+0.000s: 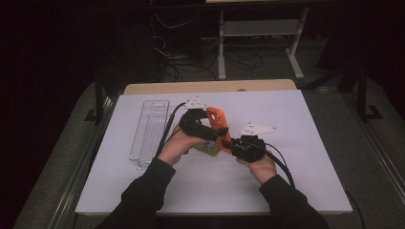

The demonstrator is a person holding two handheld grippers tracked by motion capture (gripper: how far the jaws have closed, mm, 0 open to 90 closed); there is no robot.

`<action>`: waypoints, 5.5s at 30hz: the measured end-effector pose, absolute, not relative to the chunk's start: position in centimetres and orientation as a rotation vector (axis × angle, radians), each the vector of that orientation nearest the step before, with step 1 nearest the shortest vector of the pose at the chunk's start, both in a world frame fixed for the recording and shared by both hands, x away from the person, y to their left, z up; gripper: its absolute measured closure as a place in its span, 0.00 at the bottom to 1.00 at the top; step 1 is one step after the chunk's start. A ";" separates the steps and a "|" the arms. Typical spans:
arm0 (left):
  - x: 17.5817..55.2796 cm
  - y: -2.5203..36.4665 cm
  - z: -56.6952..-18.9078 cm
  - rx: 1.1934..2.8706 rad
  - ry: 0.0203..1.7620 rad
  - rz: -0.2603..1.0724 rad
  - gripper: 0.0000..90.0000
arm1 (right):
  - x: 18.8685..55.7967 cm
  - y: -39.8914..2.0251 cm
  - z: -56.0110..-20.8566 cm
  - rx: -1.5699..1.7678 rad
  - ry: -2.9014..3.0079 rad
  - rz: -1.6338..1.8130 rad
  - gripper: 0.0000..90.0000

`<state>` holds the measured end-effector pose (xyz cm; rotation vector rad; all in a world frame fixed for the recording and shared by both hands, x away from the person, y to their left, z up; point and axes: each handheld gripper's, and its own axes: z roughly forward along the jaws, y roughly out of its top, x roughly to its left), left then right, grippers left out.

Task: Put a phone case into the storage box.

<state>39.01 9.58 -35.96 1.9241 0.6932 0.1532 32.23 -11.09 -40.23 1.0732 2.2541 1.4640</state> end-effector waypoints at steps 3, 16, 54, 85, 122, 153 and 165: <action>39.1 9.3 -36.0 1.908 0.704 0.151 0.00 | 32.2 -11.0 -40.3 1.052 2.254 1.463 0.87; 39.0 8.8 -36.2 1.889 0.720 0.154 0.00 | 32.1 -10.7 -40.4 1.050 2.263 1.453 0.87; 39.2 8.3 -36.1 1.877 0.702 0.198 0.17 | 32.3 -10.8 -40.7 1.065 2.282 1.416 0.61; 42.3 13.1 -29.7 1.887 0.738 0.389 0.16 | 29.4 -17.9 -43.3 1.037 2.353 1.282 0.00; 47.8 23.0 -29.1 1.728 1.209 0.802 0.16 | 28.0 -19.3 -43.7 1.004 2.374 1.269 0.00; 52.3 22.4 -36.3 1.813 1.564 0.935 0.15 | 28.0 -19.7 -43.6 0.989 2.351 1.277 0.00; 52.8 22.2 -37.1 1.805 1.589 0.954 0.14 | 28.0 -19.7 -43.6 0.988 2.347 1.280 0.00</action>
